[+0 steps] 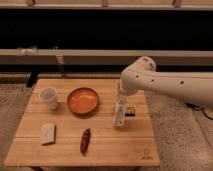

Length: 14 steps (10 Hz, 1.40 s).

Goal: Stand the bottle upright

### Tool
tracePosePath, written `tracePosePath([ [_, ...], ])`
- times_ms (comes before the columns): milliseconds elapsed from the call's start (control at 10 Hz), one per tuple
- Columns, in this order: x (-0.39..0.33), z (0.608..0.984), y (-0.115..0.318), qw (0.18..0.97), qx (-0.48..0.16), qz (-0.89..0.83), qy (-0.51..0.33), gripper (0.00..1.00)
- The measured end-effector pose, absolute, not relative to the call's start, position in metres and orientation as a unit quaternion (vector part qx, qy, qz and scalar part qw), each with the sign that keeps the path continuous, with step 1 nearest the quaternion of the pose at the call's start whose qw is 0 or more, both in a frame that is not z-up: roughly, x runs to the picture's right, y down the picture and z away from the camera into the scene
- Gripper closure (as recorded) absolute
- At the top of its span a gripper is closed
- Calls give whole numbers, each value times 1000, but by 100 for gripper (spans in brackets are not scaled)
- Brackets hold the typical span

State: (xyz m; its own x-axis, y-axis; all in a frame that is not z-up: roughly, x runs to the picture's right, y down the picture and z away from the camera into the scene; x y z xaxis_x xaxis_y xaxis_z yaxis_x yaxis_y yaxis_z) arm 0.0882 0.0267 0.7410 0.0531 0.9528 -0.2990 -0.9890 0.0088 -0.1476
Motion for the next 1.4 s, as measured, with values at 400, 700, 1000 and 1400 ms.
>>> tracePosePath([
  [400,69,730,26,754,-181,631,-1,100],
  [700,52,722,26,786,-189,588,-34,100],
  [1000,42,717,29,807,-198,553,-56,100],
  [1400,36,713,38,833,-214,505,-77,100],
])
